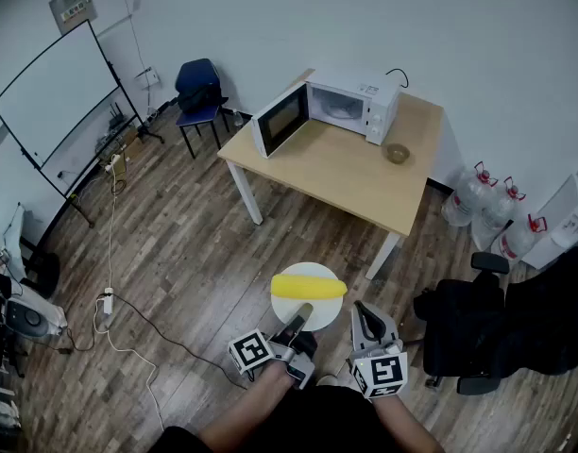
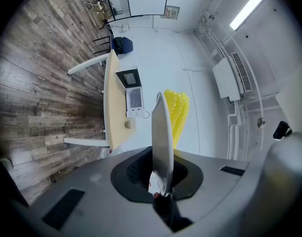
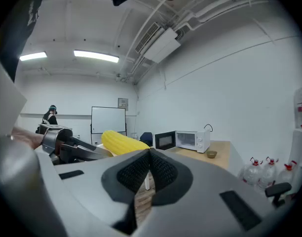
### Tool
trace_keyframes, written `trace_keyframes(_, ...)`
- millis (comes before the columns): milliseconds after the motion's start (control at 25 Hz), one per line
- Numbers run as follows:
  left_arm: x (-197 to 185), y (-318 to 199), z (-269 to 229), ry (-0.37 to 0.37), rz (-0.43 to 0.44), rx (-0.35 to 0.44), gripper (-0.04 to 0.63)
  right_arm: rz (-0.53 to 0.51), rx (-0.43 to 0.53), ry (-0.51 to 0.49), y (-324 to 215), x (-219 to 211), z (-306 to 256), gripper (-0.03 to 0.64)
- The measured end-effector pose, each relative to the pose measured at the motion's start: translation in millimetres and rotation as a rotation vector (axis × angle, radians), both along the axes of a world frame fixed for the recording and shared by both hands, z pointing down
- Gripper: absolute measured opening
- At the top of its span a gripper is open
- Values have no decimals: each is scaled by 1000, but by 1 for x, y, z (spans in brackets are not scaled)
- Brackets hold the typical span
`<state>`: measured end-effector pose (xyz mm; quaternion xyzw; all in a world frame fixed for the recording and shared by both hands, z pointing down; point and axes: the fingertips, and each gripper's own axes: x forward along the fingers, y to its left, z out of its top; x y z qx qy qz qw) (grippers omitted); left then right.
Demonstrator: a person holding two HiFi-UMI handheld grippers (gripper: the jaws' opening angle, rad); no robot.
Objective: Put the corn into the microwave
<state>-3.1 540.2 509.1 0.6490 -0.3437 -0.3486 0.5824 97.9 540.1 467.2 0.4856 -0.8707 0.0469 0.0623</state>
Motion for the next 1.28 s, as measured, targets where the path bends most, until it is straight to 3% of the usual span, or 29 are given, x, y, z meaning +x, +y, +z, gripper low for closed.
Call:
trace_keyframes(120,2,-3,3,22,-17,-8,18,2,13,1,-2,7,0,58)
trace_keyframes(280,-1,-10,8,30,-42,-15,18,30,9,-93,-8,22,0,58)
trace_keyframes(760,-31,-88,30,49,-50,-40,18,41,-68,6,-77,10,32,58)
trace_keyframes(1040,-50,-177,41,56,9,-43,18,51,-63,55,-167,-16,35,58)
trace_keyframes(1280,-69,-252,34,18,115,-60,18,125,-94,-33,-260,-39,23,58)
